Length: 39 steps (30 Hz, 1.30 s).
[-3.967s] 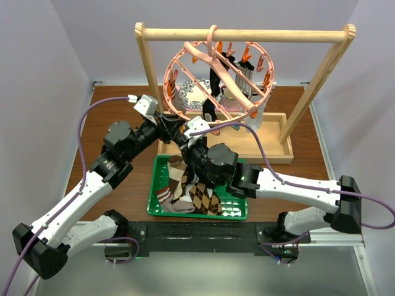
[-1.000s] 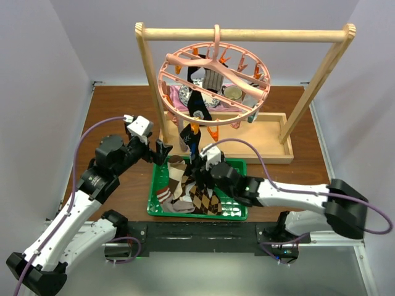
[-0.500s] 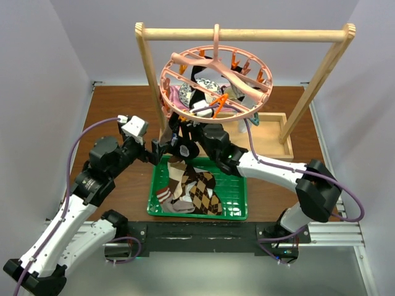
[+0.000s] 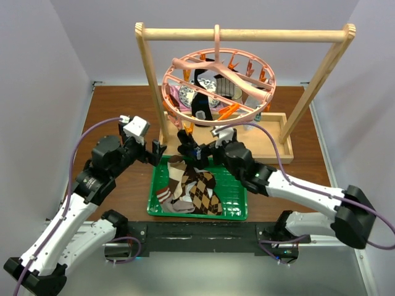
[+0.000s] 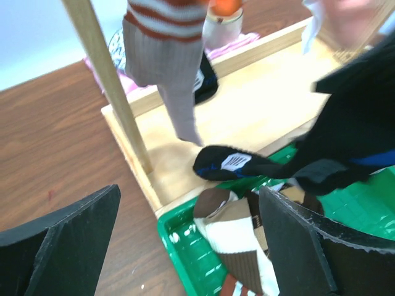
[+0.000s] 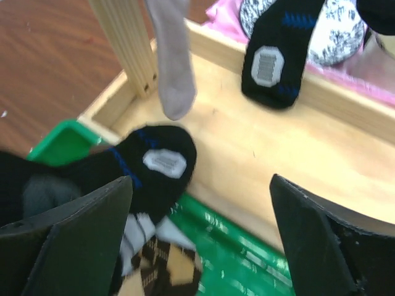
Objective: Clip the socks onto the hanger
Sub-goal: Reset both arms
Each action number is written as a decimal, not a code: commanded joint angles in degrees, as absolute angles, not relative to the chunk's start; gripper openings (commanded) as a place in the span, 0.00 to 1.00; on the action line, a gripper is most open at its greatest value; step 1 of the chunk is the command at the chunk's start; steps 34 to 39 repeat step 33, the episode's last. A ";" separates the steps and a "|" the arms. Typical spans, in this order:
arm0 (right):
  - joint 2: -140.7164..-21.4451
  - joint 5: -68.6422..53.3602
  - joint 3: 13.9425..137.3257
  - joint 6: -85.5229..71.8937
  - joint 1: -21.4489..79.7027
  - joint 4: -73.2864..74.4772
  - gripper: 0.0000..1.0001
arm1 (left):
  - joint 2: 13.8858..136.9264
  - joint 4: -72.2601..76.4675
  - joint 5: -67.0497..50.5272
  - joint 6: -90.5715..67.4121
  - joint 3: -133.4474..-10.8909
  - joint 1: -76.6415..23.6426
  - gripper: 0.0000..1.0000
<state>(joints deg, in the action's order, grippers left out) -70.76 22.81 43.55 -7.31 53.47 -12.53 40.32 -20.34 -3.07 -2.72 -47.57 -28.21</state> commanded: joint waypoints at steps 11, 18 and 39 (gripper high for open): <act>-44.94 33.92 42.62 -25.66 54.40 23.63 0.99 | 39.20 -22.76 3.33 -0.71 -48.87 -28.39 1.00; -35.26 37.87 46.75 -24.96 54.40 32.78 0.99 | 34.63 -24.96 4.22 1.22 -47.81 -28.30 1.00; -36.21 42.54 50.36 -22.94 54.40 35.07 0.99 | 34.98 -23.74 6.85 3.52 -48.96 -28.30 1.00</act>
